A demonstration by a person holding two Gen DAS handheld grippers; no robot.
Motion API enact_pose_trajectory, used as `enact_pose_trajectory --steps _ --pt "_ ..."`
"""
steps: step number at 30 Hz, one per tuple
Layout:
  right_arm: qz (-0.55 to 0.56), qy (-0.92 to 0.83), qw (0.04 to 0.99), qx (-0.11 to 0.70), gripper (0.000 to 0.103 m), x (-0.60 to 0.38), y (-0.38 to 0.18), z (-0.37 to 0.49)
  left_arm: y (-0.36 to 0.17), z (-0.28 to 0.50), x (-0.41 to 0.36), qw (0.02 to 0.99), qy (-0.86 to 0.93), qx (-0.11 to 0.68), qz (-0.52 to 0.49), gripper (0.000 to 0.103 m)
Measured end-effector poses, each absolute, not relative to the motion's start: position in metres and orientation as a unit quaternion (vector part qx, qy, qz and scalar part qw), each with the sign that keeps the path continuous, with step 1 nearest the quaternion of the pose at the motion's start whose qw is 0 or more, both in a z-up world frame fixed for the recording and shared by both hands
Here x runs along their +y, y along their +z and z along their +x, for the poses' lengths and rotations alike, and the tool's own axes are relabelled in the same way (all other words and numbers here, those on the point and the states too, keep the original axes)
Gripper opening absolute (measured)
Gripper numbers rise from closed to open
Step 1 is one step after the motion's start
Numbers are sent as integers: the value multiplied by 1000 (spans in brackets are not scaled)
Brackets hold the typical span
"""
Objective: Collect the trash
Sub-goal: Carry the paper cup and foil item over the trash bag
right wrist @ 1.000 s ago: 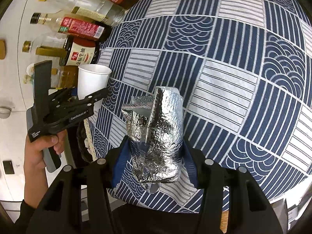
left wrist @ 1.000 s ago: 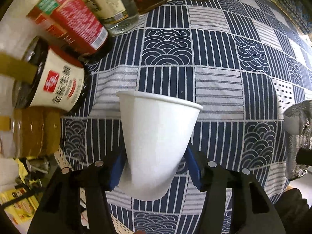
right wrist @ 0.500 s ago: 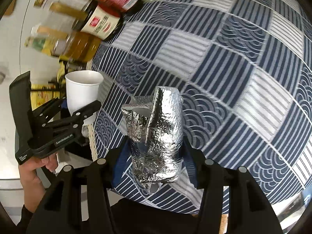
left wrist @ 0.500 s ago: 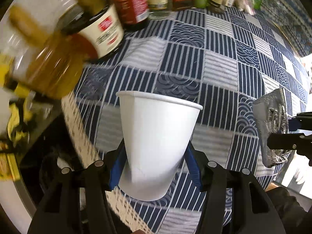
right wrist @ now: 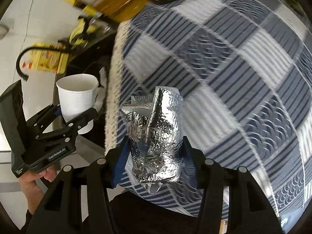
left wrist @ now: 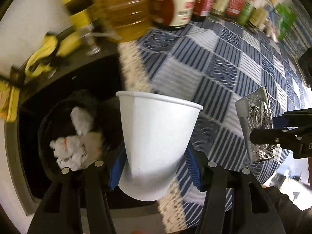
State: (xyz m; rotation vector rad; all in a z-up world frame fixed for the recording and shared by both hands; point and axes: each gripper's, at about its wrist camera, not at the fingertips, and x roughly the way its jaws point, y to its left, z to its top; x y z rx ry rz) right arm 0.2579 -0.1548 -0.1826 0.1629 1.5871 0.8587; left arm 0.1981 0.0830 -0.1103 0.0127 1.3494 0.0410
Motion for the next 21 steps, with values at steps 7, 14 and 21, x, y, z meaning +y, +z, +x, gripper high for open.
enact_pose_trajectory --steps 7,14,21 --pt "26 407 605 684 53 -83 -171 251 -109 164 146 782 57 619 -38 55" --pt "-4 429 595 679 53 -16 -163 231 -103 136 212 786 85 610 -60 55" --pt "-22 443 589 676 53 50 -157 215 -106 115 278 784 102 608 -76 55"
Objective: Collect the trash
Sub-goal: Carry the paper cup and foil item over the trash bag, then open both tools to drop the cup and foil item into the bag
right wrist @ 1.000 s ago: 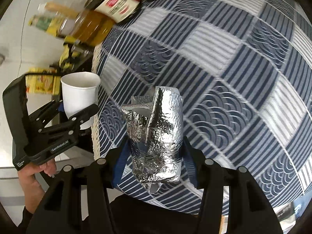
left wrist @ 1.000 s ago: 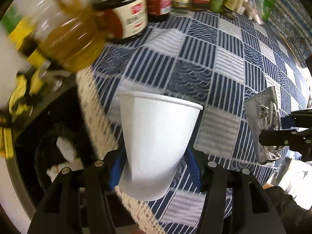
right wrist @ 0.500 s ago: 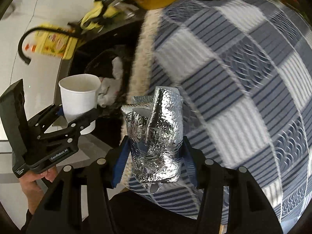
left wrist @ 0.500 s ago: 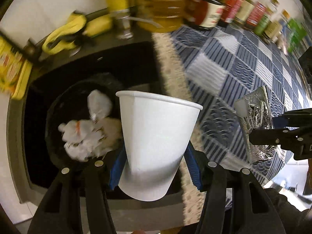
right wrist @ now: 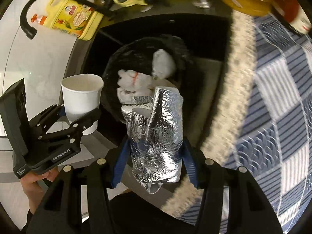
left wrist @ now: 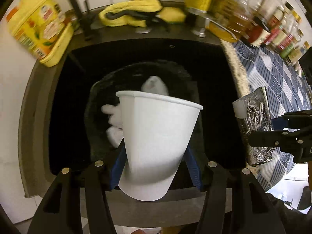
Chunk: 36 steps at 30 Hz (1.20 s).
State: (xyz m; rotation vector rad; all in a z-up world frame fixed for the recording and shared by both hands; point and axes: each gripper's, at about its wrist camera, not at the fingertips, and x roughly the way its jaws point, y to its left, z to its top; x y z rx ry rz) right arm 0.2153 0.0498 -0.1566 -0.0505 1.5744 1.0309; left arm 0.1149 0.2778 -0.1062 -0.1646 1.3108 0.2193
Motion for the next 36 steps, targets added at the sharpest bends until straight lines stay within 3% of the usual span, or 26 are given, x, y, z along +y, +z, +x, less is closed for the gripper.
enact_pose_trajectory --steps 15,23,36 --pt "-58 437 583 683 53 155 -151 220 -137 120 366 779 97 604 -135 55" --pt "-67 420 576 698 53 179 -165 243 -178 139 377 760 85 626 -153 55" --pt "-76 419 562 709 54 198 -181 257 -190 148 381 750 88 636 -161 56"
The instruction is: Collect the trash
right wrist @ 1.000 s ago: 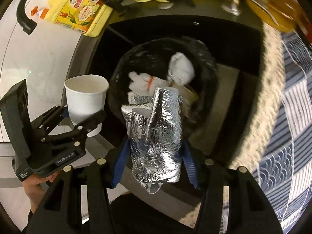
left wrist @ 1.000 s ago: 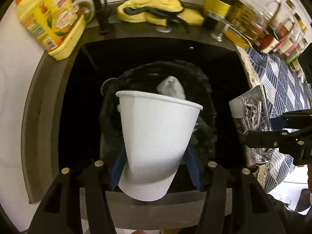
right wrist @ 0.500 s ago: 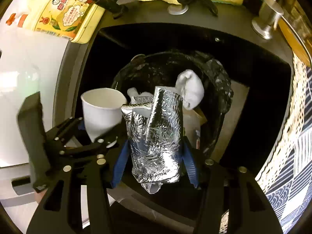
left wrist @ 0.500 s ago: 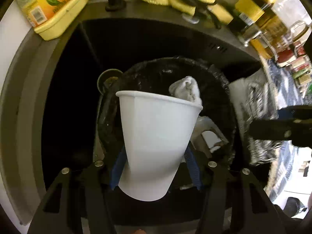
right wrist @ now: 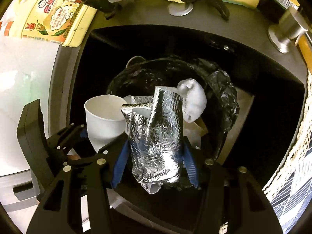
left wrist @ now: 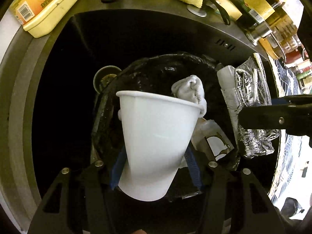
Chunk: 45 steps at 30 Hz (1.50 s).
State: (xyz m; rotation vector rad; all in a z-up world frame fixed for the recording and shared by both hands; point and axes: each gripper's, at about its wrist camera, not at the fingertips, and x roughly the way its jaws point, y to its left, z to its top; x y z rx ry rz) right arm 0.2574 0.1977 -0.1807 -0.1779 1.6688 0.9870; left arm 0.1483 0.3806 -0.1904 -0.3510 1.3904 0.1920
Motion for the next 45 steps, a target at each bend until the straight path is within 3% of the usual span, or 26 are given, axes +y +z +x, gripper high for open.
enact_pose_trajectory --steps 2,3,4,5,26,45 --pt "-72 419 562 710 60 196 -181 258 -190 150 381 748 90 638 -158 58" --pt "-69 417 564 709 65 194 -180 260 -190 151 381 748 95 638 -158 71" --pt "-66 415 568 708 73 192 -179 261 -189 151 380 748 100 637 -156 76" --pt "-64 415 570 706 74 190 -176 261 -187 151 379 749 101 635 -157 78" --pt "-48 419 612 669 74 134 -129 226 -138 119 348 791 96 589 -133 78" --pt "-29 437 653 618 77 6 -78 184 -81 58 264 821 96 546 -137 78"
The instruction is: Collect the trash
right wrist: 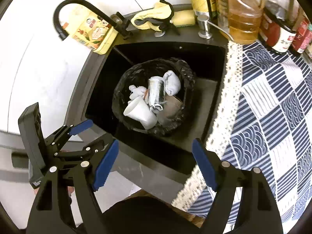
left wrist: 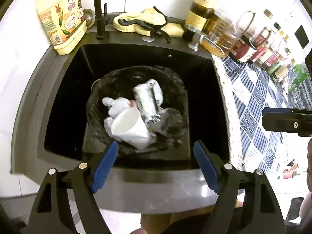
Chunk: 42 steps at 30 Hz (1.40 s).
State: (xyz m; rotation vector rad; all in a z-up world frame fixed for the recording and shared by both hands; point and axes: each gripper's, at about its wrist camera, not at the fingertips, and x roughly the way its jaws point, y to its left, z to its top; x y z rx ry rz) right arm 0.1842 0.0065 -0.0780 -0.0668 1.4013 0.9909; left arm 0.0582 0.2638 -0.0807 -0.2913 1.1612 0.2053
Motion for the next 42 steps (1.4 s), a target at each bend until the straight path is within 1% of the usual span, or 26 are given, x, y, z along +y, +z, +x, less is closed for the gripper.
enact_pose_trajectory --steps 7,9,10,11,12,14,16,17,24,29,37,42 --pt "-29 465 671 576 86 -77 -67 171 -51 31 203 838 111 515 -141 78" --pt "-35 464 684 561 92 -107 -64 168 -44 25 181 842 115 509 -139 82" --pt "-39 463 692 552 97 -119 -63 166 -39 20 168 847 120 499 -136 84" --pt "-43 460 702 542 98 -137 -61 163 -36 18 159 850 125 494 -134 87" --pt "-44 458 706 538 98 -149 -62 163 -33 14 145 851 131 492 -131 89" --pt "-40 461 709 532 98 -183 -62 160 -28 7 120 852 132 490 -128 89" --pt "-39 463 715 523 98 -213 -61 158 -25 1 97 855 137 487 -118 91" --pt "-37 464 717 519 98 -225 -61 157 -24 -2 85 856 143 484 -114 97" --pt "-30 473 725 499 98 -297 -61 154 -13 -18 24 863 158 468 -107 96" --pt "-22 480 724 494 98 -322 -61 154 -6 -25 -7 865 168 462 -100 96" --pt "-20 469 744 476 98 -350 -60 152 6 -36 -27 872 175 447 -101 96" --pt "-24 463 751 470 98 -355 -61 148 4 -38 -28 868 174 453 -100 96"
